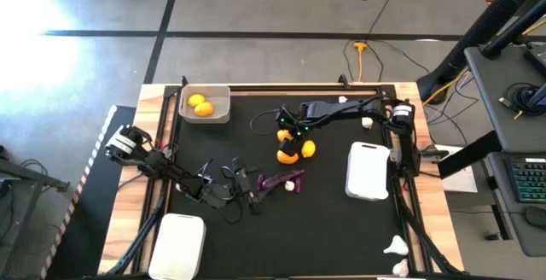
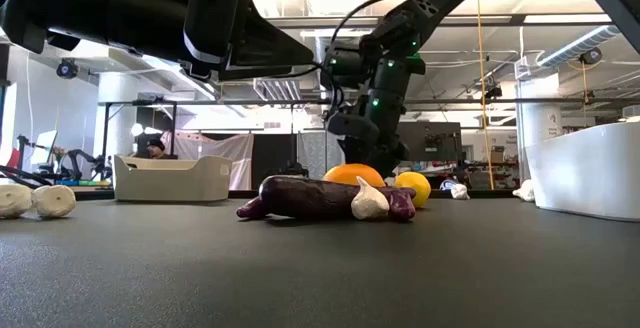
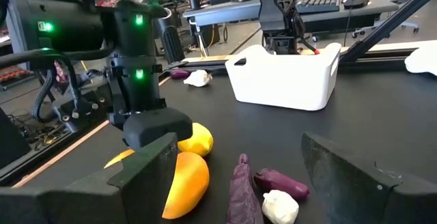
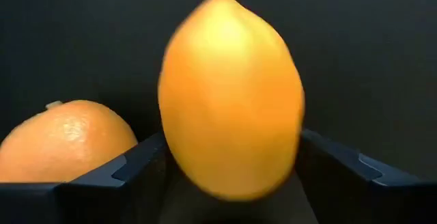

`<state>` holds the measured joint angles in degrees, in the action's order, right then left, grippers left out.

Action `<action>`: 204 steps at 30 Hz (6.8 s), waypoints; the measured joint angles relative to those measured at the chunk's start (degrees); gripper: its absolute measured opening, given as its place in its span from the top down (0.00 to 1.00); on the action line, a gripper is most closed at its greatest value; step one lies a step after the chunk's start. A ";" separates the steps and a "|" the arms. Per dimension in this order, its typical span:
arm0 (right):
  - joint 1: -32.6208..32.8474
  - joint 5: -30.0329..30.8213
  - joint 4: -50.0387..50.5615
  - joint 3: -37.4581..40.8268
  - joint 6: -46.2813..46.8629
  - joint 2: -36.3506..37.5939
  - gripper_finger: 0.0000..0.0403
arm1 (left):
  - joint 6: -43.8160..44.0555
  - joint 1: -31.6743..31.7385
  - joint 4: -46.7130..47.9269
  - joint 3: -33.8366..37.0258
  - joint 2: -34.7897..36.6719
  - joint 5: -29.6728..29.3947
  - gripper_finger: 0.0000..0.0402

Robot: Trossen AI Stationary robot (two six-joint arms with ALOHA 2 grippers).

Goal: Sort produce into baskets
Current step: Put the top right lemon into the top white bin, then put the left lemon into the top white bin

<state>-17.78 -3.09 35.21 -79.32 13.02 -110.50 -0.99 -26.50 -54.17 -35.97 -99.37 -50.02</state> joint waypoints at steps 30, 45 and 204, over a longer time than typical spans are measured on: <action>3.17 -13.93 -20.57 -0.07 10.46 1.64 0.19 | -1.51 -0.02 0.61 0.09 0.00 -0.02 0.27; 20.16 5.99 2.53 3.50 1.25 19.51 0.19 | 4.41 0.30 7.16 0.11 0.01 -4.00 0.28; 45.27 35.79 4.26 4.58 12.70 7.02 0.19 | 14.59 22.14 -0.21 -9.40 -18.28 21.02 0.14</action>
<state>27.49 32.69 39.47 -74.74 25.72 -103.48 13.60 -4.36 -54.38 -45.36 -117.65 -29.00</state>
